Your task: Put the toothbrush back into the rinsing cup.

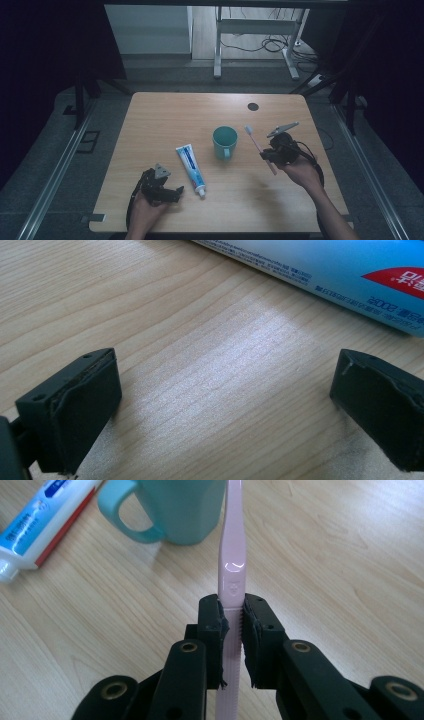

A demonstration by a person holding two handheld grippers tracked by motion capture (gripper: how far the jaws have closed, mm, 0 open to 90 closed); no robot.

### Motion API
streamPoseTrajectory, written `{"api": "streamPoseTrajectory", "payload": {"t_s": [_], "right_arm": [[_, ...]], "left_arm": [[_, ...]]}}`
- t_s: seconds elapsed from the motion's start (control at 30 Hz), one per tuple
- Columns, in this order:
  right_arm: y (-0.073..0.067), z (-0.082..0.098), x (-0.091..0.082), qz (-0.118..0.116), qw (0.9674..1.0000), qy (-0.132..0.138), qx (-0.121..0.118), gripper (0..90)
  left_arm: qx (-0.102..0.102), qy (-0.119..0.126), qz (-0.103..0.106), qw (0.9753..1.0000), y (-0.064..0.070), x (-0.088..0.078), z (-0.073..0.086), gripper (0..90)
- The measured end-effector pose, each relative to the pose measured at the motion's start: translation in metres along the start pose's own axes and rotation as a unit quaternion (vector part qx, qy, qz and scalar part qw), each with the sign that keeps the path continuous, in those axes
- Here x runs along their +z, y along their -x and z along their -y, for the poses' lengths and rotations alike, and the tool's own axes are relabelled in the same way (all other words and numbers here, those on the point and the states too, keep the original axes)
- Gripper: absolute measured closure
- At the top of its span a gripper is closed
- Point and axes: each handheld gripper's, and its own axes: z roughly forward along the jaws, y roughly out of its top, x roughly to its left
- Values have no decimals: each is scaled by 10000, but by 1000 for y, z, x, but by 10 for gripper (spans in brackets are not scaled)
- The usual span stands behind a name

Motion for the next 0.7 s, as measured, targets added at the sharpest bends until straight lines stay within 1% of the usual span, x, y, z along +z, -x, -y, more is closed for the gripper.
{"api": "streamPoseTrajectory", "payload": {"t_s": [0.13,0.17,0.2,0.27,0.3,0.33,0.37,0.43,0.7], "right_arm": [[-2,-3,-1,-2,10000,83,-3,788],[-3,-5,-2,-4,9999,151,-24,788],[-3,-5,-2,-4,9999,151,-24,788],[-4,-8,-2,-2,9998,200,-42,788],[-6,-11,-2,-11,9996,275,-57,788],[-6,-11,-2,-11,9996,275,-57,788],[-7,-14,-2,13,9994,348,-77,788],[-8,-16,-2,2,9993,378,-78,788],[-13,-28,-4,-53,9978,651,-94,788]], "left_arm": [[2,-9,3,10000,0,0,0,3],[22,-11,2,10000,0,0,0,3],[-16,2,1,10000,0,0,0,3],[11,-2,-1,10000,0,0,0,3],[-9,0,0,10000,0,0,0,3],[11,-2,-1,10000,0,0,0,3],[-9,-1,0,10000,0,0,0,3],[-14,-1,0,10000,0,0,0,3],[8,-3,-1,10000,0,0,0,3]]}}
